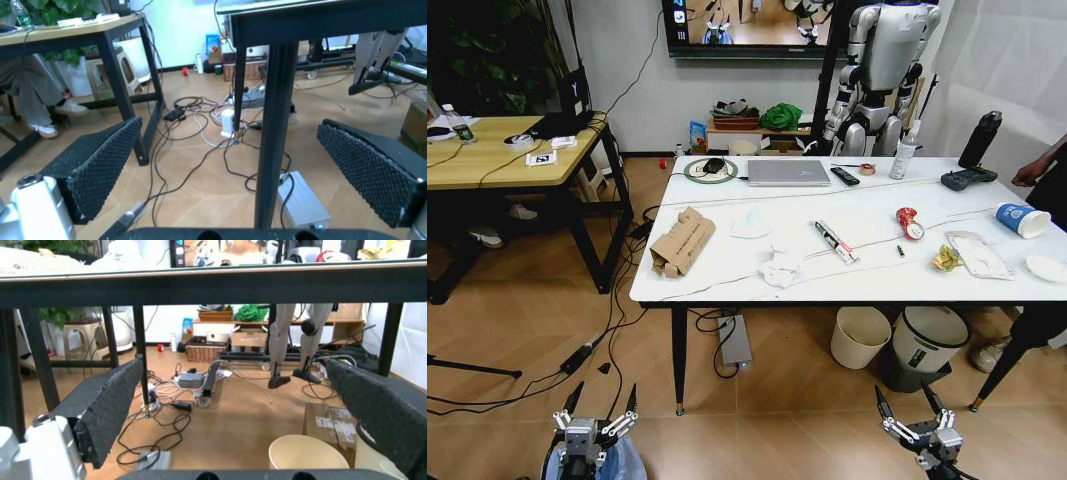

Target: Pick up the trash bin and place the trash from the table into it.

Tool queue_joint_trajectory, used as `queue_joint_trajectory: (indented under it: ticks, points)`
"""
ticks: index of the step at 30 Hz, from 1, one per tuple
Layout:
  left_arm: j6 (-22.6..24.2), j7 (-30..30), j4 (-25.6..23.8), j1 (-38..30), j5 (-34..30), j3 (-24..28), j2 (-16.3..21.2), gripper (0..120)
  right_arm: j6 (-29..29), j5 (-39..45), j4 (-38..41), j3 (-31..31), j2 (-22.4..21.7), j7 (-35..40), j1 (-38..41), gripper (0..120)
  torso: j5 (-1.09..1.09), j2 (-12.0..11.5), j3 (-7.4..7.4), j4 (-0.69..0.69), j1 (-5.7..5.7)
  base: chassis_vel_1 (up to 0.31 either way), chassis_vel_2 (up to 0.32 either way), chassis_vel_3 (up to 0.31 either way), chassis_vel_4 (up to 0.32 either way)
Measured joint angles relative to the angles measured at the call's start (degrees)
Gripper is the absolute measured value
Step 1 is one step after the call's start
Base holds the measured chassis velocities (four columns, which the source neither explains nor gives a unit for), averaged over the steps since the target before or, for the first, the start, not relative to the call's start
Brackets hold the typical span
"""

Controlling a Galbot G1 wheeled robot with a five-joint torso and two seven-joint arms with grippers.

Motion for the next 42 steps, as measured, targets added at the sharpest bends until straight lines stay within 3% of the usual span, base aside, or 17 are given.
queue_joint_trajectory:
  ticks: [21,42]
  points:
    - [0.6,0.03,0.53,-0.35,0.16,0.37,-0.21,100,-0.19,-0.04,0.06,0.21,0.02,0.07,0.09,100,0.0,-0.39,-0.21,0.0,-0.18,0.0,0.0,0.0,0.0]
    - [1.12,-0.05,0.75,-0.91,0.41,1.0,-0.1,100,-0.29,0.14,0.51,0.87,0.14,0.15,0.15,100,0.0,-7.59,-4.23,0.0,-3.34,0.0,0.0,0.0,0.0]
